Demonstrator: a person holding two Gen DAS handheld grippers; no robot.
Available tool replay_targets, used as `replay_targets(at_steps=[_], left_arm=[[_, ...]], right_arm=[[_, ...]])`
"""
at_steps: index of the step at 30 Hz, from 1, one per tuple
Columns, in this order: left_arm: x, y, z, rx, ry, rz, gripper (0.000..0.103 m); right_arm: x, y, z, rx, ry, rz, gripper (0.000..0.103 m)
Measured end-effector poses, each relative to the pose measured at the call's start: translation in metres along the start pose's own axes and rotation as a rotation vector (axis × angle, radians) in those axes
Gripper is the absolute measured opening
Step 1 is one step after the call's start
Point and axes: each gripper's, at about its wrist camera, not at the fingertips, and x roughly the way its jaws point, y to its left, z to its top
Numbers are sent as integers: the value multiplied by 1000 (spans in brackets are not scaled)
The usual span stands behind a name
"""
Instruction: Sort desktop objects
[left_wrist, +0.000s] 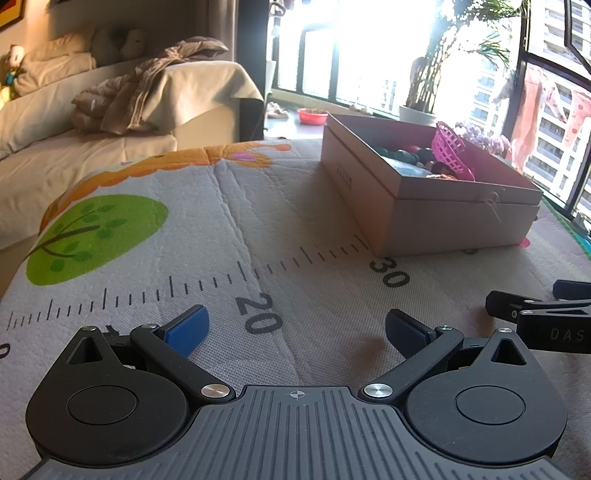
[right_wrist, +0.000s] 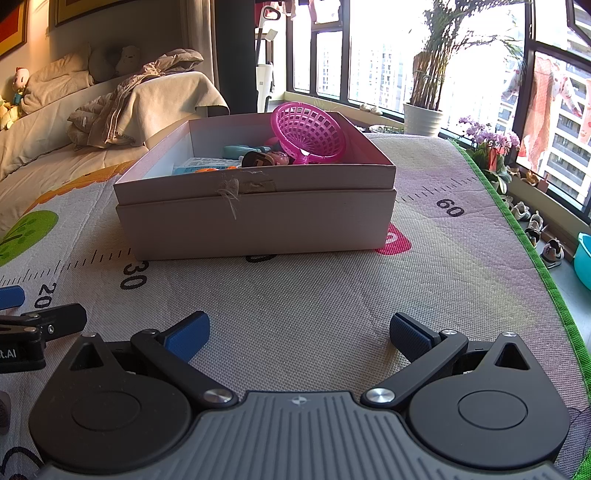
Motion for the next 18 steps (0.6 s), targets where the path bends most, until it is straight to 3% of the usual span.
replay_targets(at_steps=[18], left_arm=[[0,0,0,-1,-1,-2,103]], right_arm=[[0,0,0,0,0,0,103]])
